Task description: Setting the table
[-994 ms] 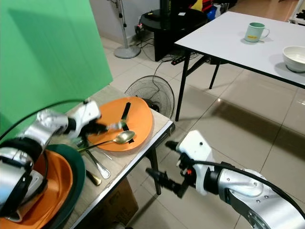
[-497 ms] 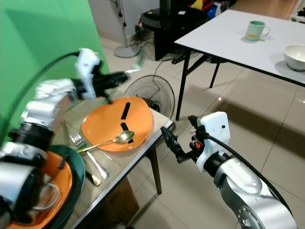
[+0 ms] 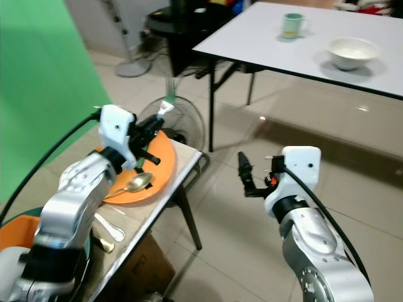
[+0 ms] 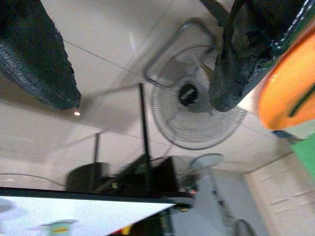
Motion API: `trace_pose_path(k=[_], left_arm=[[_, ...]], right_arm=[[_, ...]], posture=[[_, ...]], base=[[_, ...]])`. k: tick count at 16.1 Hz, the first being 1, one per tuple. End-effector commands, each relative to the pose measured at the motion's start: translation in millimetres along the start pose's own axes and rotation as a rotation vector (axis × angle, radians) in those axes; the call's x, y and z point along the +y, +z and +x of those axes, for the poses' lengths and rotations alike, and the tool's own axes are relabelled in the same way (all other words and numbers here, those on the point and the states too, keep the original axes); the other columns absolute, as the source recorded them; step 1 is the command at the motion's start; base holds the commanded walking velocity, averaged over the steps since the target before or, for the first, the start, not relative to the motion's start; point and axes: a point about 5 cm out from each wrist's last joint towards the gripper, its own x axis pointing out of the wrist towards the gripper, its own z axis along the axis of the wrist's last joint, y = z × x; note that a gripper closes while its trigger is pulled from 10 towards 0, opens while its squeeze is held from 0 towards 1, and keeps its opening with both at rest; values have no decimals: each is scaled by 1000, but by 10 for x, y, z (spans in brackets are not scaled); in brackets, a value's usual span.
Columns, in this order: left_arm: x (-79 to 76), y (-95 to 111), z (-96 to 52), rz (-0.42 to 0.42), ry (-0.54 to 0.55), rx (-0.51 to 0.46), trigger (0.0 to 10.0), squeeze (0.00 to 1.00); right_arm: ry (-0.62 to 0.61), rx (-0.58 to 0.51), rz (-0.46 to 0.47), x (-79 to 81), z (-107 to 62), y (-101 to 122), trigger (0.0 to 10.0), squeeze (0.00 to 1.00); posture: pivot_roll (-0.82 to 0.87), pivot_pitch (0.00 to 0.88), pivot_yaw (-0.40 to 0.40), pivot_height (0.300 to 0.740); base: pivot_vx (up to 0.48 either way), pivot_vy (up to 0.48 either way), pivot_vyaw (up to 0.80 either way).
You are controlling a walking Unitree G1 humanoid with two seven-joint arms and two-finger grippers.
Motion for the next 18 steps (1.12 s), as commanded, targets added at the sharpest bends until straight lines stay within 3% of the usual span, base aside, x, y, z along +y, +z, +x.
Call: trace_pose_path(k=[1, 5, 11, 18], left_arm=[[9, 74, -28, 45, 28, -9, 10000, 0], [-87, 184, -30, 62, 7, -67, 10000, 0], [-153, 256, 22, 31, -41, -72, 10000, 0], [-232, 236, 54, -4, -80, -62, 10000, 0]], right_arm=[[-10, -9, -3, 7, 12, 29, 10000, 0], [-19, -26, 7, 26, 15, 31, 10000, 0], [-38, -41, 32, 20, -27, 31, 10000, 0], [-55, -43, 35, 8, -87, 24, 10000, 0]], posture=[[-24, 0, 107, 740], [-24, 0, 122, 740], [-42, 0, 147, 740], [-72, 0, 160, 740]], base=[[0, 0, -775], [0, 0, -386], [316, 0, 0], [425, 0, -737]])
